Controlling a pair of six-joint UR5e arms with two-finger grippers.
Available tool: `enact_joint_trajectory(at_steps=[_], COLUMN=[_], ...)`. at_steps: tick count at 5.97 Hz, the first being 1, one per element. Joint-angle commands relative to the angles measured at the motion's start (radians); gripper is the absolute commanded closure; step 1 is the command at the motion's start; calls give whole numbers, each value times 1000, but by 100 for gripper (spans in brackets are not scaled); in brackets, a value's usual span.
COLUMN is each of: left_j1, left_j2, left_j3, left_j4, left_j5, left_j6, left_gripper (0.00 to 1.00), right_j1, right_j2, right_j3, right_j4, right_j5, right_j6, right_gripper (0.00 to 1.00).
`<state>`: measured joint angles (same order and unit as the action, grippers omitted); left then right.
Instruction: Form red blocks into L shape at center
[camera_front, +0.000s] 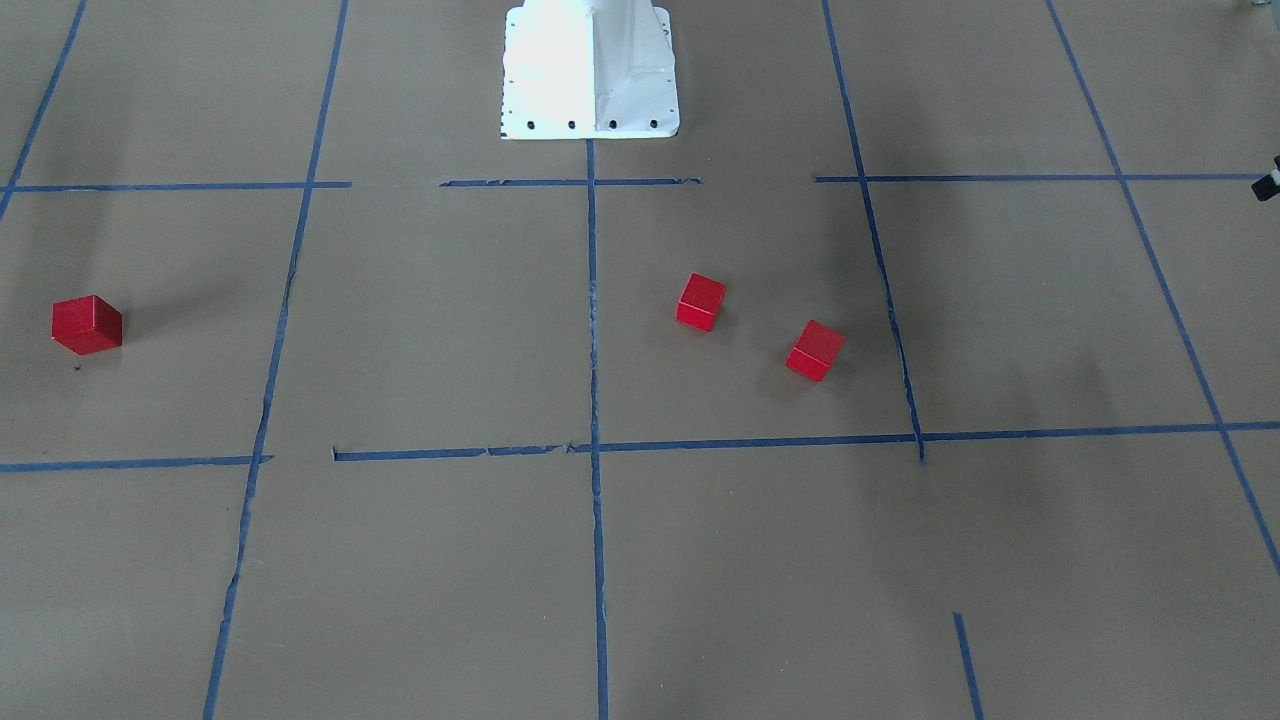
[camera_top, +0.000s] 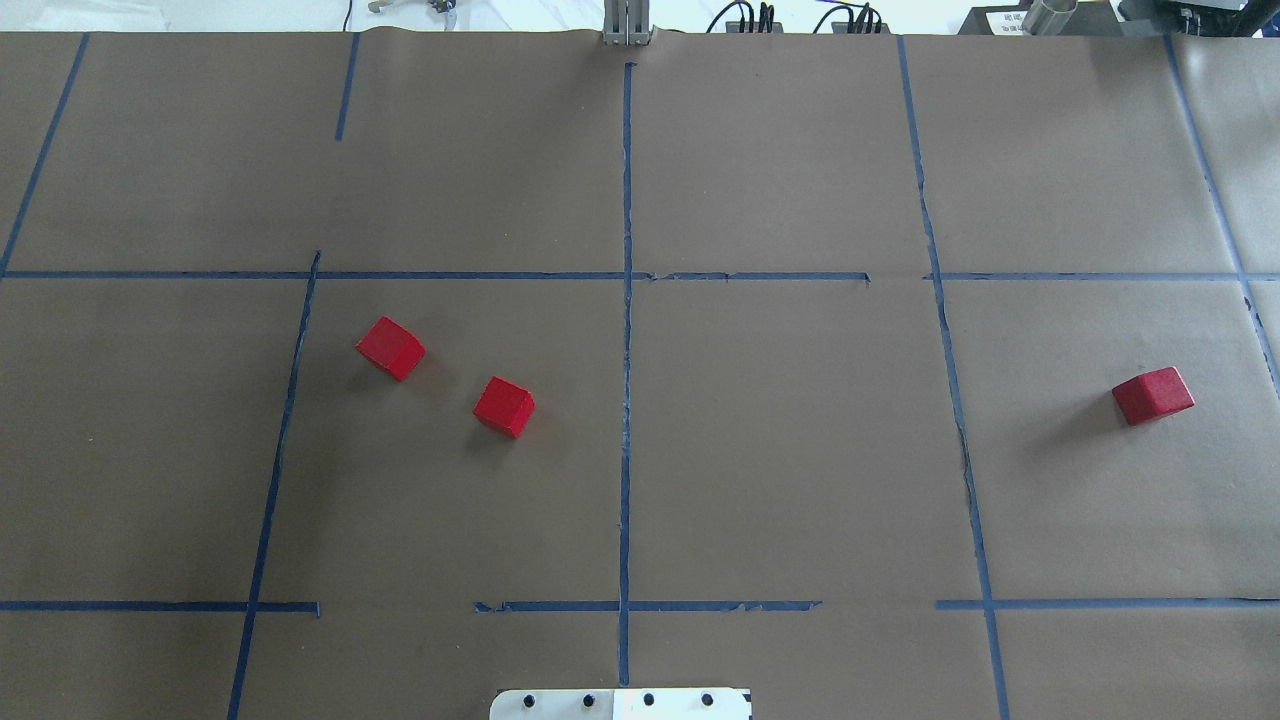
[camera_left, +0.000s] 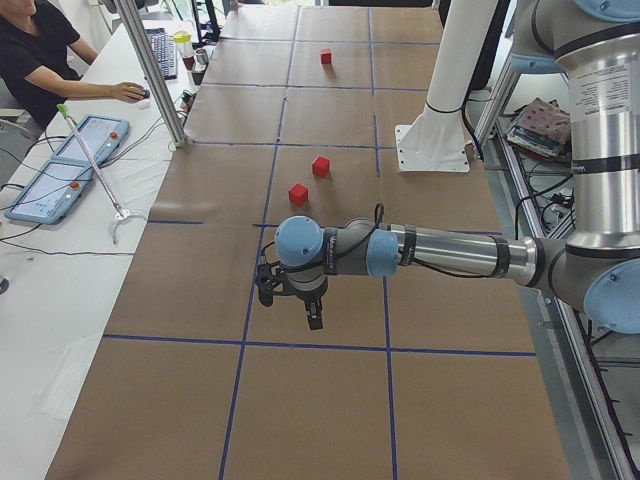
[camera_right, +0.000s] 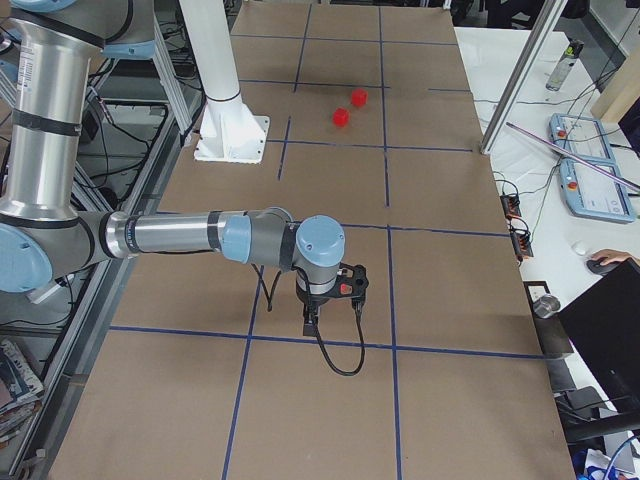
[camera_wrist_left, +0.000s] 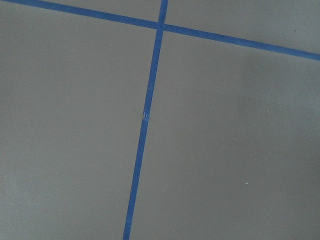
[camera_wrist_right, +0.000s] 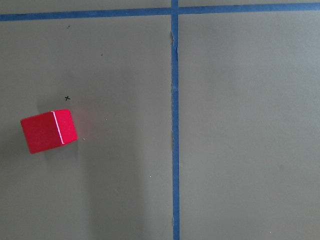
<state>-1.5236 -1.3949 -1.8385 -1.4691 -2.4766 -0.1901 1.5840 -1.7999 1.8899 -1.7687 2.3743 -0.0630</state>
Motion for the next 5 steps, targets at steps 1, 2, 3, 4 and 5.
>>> enact_joint_trajectory(at_steps=[1,2,3,4,5], left_j1=[-1,-1,-1,-1,0], left_j2=[-10,3,5,2,-9], left_j3=[2,-20,-21,-16,-2], left_j4=[-2,-2,0,0,0], left_j5=[-1,1,1,1,1], left_j6=[-2,-2,-2,-2,-2], left_gripper=[0,0,0,0,0], right_j1=[-7,-15,-39,-65,-87], right_j2=[1,2,4,5,1], right_j3=[0,-5,-2,5,-3], right_j4=[2,2,3,14,91], right_j5=[0,20,52,87,89], right_j6=[2,0,2,3,5], right_gripper=[0,0,0,0,0])
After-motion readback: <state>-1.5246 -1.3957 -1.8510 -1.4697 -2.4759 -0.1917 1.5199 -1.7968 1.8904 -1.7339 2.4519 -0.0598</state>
